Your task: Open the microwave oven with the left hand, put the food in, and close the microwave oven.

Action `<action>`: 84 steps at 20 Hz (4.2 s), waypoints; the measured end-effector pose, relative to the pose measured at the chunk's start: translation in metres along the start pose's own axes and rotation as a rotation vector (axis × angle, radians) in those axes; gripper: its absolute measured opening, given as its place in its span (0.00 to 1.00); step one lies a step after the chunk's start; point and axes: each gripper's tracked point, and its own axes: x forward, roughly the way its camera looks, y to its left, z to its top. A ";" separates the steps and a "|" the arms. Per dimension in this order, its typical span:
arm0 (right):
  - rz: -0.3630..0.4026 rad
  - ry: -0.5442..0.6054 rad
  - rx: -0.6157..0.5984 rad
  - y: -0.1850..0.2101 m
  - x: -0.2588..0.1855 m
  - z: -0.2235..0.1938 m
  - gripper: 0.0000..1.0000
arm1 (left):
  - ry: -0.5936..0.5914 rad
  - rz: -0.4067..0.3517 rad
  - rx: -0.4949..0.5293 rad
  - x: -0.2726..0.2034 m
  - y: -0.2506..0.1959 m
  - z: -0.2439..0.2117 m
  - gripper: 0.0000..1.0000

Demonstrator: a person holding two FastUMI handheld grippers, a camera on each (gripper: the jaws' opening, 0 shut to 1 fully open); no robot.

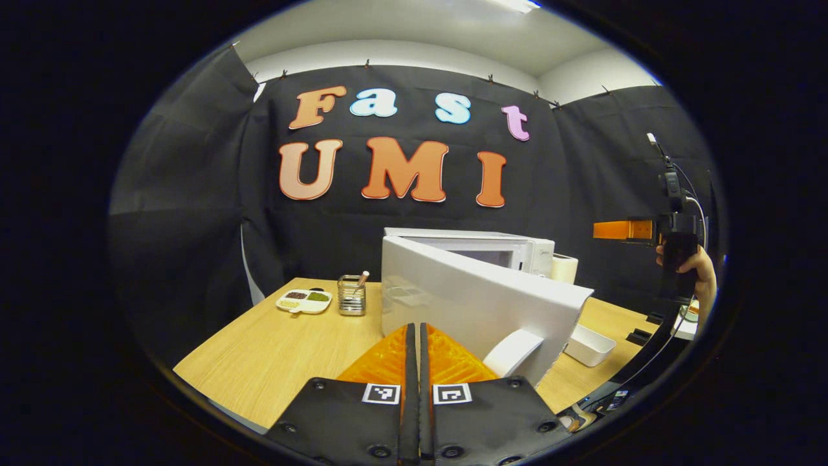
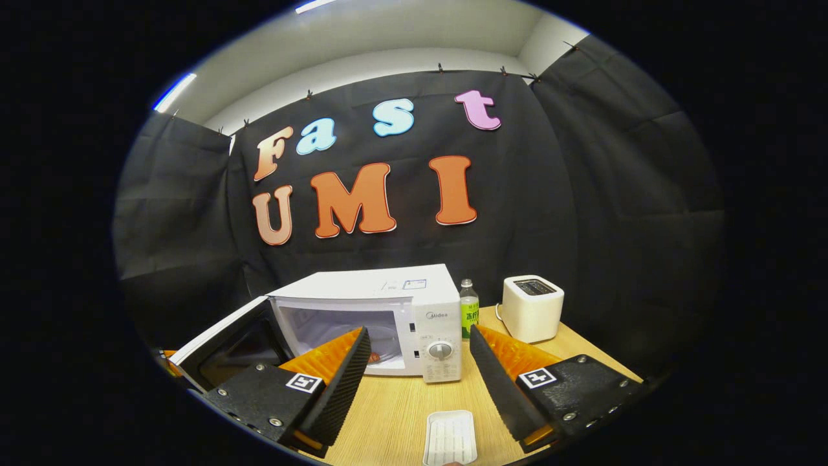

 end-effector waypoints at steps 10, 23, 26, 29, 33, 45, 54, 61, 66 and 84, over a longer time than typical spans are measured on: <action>-0.048 -0.034 -0.010 -0.040 -0.017 0.014 0.95 | 0.016 -0.144 0.000 0.043 -0.072 0.001 0.05; -0.127 -0.052 -0.016 -0.097 -0.023 0.018 0.95 | 0.043 -0.208 0.013 0.113 -0.125 -0.001 0.04; -0.145 -0.050 -0.023 -0.109 -0.023 0.017 0.95 | 0.043 -0.214 0.003 0.131 -0.135 -0.001 0.02; -0.154 -0.040 -0.029 -0.120 -0.020 0.016 0.95 | 0.034 -0.200 0.010 0.153 -0.138 0.005 0.05; -0.164 -0.043 -0.035 -0.130 -0.021 0.017 0.95 | 0.022 -0.181 0.022 0.189 -0.142 0.012 0.02; -0.187 -0.067 -0.042 -0.152 -0.020 0.020 0.95 | 0.051 -0.119 0.071 0.273 -0.152 0.008 0.02; -0.203 -0.057 -0.036 -0.164 -0.023 0.009 0.95 | 0.047 -0.044 0.121 0.291 -0.164 0.004 0.05; -0.214 -0.053 -0.058 -0.163 -0.023 0.014 0.95 | 0.093 -0.013 0.159 0.297 -0.166 0.001 0.04; -0.211 -0.067 -0.054 -0.150 -0.030 0.032 0.94 | 0.052 -0.024 0.082 0.251 -0.138 0.063 0.05; -0.023 -0.106 -0.051 -0.034 -0.035 0.100 0.95 | -0.069 0.149 0.058 0.071 0.034 0.205 1.00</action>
